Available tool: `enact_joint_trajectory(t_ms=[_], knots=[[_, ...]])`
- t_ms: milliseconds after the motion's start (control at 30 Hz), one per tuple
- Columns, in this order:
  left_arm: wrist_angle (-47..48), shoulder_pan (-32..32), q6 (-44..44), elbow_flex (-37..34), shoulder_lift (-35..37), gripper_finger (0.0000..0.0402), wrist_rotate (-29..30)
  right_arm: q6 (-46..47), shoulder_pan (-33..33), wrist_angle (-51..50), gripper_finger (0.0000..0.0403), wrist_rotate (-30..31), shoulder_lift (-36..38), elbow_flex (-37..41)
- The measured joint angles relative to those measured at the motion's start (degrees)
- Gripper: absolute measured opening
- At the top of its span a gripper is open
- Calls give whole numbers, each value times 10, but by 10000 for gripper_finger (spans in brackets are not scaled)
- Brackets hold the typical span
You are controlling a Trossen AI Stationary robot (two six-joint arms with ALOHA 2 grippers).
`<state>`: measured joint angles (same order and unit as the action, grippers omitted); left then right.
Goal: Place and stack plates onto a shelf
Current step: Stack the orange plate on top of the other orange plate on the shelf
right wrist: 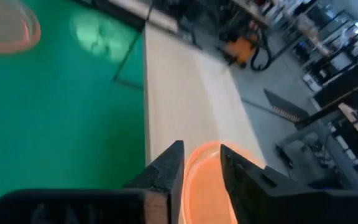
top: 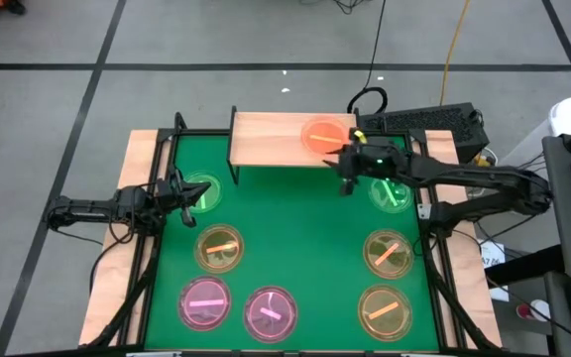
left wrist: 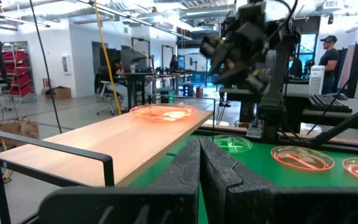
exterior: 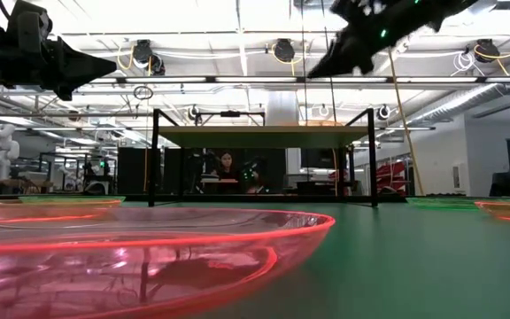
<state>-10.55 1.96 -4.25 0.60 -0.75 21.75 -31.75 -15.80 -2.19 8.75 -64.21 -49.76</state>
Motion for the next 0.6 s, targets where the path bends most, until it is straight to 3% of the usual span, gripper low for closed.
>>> enact_joint_trajectory(t_ms=[100,233,600], knots=[[0,0,0,0,0,1,0,39,20,-12,99,-11,41,0],[0,0,0,0,0,1,0,71,43,-51,99,-71,90,0],[0,0,0,0,0,1,0,155,136,-138,96,-74,140,13]])
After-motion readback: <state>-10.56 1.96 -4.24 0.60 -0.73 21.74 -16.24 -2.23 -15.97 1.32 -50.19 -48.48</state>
